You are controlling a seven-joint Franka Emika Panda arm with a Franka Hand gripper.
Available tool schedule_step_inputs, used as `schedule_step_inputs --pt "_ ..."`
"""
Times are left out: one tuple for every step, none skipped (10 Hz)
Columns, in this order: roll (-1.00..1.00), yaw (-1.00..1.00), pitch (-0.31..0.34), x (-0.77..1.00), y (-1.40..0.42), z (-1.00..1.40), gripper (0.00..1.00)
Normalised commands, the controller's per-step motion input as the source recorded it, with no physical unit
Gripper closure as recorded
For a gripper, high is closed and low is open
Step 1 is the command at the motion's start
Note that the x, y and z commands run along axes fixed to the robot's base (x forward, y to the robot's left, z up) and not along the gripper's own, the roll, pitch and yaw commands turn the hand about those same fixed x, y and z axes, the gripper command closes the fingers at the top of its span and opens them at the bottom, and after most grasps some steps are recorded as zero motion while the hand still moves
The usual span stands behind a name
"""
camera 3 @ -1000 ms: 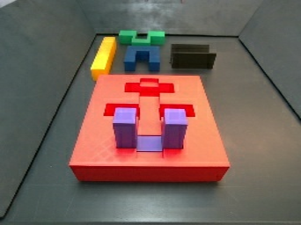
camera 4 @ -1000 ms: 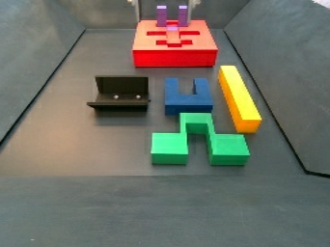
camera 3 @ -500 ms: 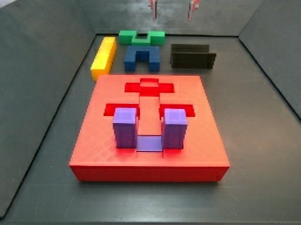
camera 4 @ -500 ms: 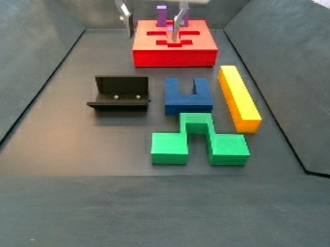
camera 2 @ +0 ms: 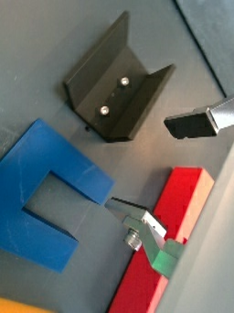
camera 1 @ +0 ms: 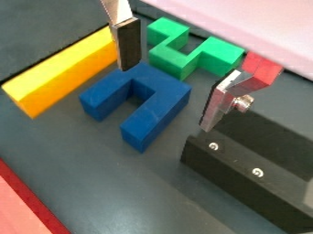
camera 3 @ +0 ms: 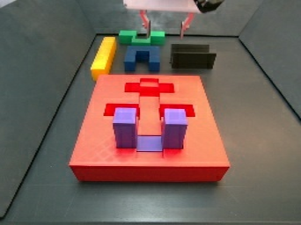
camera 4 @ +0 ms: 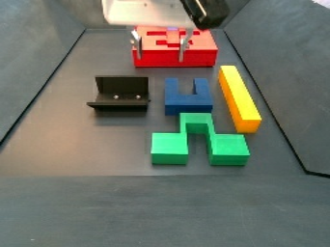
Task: Pick up the blue object. Move up. Place the blue object on the fixture. Regrasp the blue object. Move to above the board. Insert the blue object.
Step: Pick up the blue object.
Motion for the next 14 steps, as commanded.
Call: schedule_step_inputs --pt "0.06 0.24 0.0 0.0 0.0 -0.36 0.0" --pt "0.01 0.19 0.0 -0.03 0.0 -0.29 0.0" --pt "-0.01 0.0 -0.034 -0.17 -0.04 -0.11 0.0" --pt "-0.01 0.0 -0.054 -0.27 -0.05 -0.06 0.0" --pt "-0.01 -0.03 -0.053 -0.33 -0.03 -0.07 0.0" --pt "-0.01 -0.05 -0.049 -0.33 -0.03 -0.09 0.0" --pt "0.0 0.0 -0.037 -0.13 0.0 -0.18 0.0" --pt "0.0 0.0 0.0 0.0 0.0 -0.29 0.0" --pt "0.0 0.0 0.0 0.0 0.0 -0.29 0.0" --pt "0.0 0.0 0.0 0.02 0.0 -0.27 0.0" --pt "0.0 0.0 0.0 0.0 0.0 -0.23 0.0" --pt "0.0 0.0 0.0 0.0 0.0 -0.18 0.0" --pt "0.0 0.0 0.0 -0.04 0.0 -0.11 0.0" --pt "0.0 0.0 0.0 -0.04 0.0 -0.11 0.0"
